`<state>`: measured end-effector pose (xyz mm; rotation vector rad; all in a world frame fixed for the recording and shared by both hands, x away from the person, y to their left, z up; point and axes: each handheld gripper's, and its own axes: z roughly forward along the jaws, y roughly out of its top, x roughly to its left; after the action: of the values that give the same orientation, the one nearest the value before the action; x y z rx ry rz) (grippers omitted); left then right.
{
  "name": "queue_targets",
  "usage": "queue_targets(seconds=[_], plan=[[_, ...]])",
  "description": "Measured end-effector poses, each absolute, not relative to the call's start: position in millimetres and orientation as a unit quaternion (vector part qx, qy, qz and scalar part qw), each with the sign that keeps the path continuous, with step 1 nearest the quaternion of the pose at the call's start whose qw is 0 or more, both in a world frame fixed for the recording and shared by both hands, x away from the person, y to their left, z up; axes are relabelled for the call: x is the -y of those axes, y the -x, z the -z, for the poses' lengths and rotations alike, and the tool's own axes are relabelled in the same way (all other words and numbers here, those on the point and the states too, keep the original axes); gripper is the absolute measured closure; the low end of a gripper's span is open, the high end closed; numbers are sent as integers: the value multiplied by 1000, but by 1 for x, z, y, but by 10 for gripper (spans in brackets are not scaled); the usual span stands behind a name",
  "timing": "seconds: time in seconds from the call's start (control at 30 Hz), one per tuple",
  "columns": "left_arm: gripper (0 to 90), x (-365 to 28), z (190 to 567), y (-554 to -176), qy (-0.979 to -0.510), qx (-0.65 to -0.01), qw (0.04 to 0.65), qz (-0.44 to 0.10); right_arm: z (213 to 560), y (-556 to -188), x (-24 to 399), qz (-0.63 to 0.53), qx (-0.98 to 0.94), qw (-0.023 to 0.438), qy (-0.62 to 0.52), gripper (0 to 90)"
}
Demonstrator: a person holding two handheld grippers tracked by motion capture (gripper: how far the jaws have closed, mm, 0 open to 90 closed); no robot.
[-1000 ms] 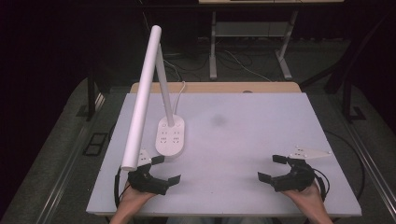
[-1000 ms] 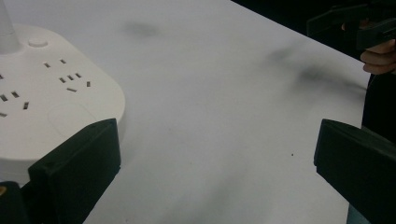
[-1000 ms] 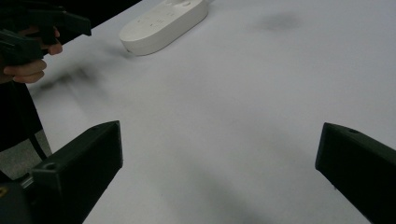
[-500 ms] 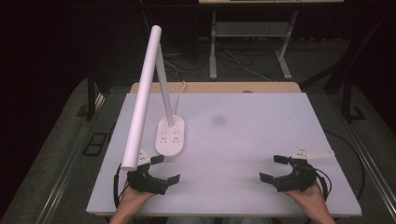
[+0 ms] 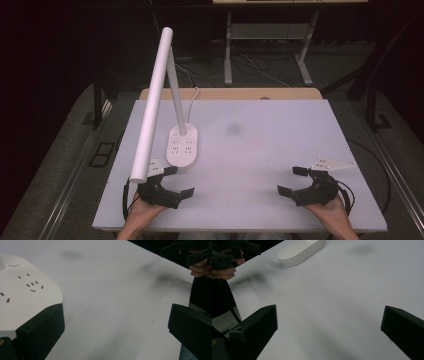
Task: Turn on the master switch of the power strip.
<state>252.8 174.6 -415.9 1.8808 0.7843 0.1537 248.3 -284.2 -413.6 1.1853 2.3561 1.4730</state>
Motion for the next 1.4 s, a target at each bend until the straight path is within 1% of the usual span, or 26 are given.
queue_targets(seconds=[0.37, 0.63, 1.4], plan=[[0, -178, 405, -258, -790, -324, 515, -70, 413, -247, 285, -489, -778, 61, -390, 2], [0, -183, 399, -263, -792, -323, 514, -62, 412, -247, 286, -489, -777, 64, -391, 2], [3, -200, 379, -287, -801, -334, 490, -80, 412, -246, 286, -486, -778, 70, -391, 2]])
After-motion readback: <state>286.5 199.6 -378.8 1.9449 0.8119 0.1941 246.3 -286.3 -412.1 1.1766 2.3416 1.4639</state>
